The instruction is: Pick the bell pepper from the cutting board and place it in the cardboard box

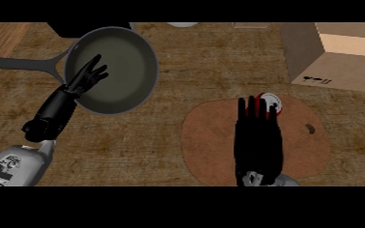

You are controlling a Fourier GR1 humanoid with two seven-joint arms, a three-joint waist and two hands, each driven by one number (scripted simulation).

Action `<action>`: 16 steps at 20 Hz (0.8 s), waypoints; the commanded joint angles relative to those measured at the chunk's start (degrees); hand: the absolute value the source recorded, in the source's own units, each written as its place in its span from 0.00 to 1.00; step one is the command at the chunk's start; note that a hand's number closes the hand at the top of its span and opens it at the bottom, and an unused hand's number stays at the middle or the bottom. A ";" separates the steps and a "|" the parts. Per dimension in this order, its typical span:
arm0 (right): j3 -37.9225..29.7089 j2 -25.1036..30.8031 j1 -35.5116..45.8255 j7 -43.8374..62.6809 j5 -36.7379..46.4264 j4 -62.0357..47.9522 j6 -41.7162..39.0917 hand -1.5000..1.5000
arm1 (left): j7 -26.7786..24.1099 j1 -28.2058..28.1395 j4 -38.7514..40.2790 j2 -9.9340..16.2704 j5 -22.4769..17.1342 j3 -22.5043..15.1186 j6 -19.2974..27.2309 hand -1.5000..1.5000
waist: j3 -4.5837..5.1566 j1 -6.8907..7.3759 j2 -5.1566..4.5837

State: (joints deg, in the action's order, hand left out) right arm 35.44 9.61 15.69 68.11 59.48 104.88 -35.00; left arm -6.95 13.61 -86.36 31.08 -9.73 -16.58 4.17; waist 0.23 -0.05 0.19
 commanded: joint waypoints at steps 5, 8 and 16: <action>-0.64 -6.95 -3.51 10.63 8.33 -2.80 -7.26 0.00 | -0.95 -2.22 -1.64 -1.25 1.40 -0.38 -0.16 0.50 | -0.17 0.09 0.07; -0.01 -9.39 -6.05 9.06 10.36 -0.44 -8.32 0.00 | 0.15 0.00 0.76 -2.30 1.79 0.34 -0.81 0.50 | -0.19 -0.33 -0.05; -5.08 -9.54 -3.89 5.03 12.84 -6.74 -5.77 0.00 | -0.59 1.81 4.06 -2.83 2.22 3.30 -2.82 0.50 | -0.20 0.00 -0.28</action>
State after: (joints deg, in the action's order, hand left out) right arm 30.65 1.34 11.27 64.09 71.81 101.67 -40.42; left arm -6.84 14.46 -84.62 28.94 -8.15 -14.25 1.94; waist 0.25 -0.05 0.27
